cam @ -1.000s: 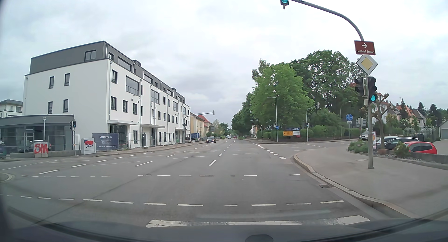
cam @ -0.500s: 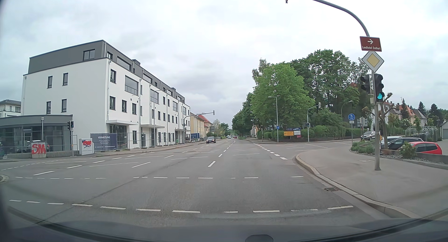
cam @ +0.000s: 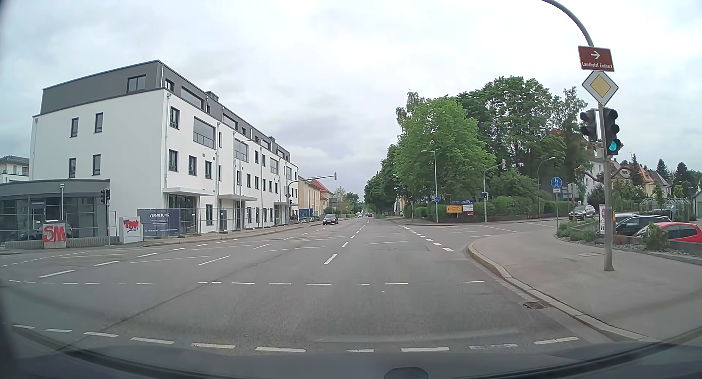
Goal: Follow the waypoints while adhering to traffic rules and regulations
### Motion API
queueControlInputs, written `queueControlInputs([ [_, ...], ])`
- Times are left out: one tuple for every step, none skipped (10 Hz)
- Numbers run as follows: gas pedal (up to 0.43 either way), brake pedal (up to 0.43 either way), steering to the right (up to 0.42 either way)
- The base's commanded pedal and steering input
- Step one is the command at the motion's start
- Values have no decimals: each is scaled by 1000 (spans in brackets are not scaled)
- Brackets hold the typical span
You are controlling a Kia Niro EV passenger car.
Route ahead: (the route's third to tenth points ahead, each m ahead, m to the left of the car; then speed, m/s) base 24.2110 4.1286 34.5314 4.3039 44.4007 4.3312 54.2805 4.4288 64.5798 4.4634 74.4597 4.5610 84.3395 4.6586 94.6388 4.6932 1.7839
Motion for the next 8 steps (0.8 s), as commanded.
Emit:
queueControlInputs([
  [209, 0, -12],
  [209, 0, -12],
  [209, 0, -10],
  [209, 0, -7],
  [209, 0, -4],
  [209, 0, -4],
  [209, 0, -4],
  [209, 0, -3],
])
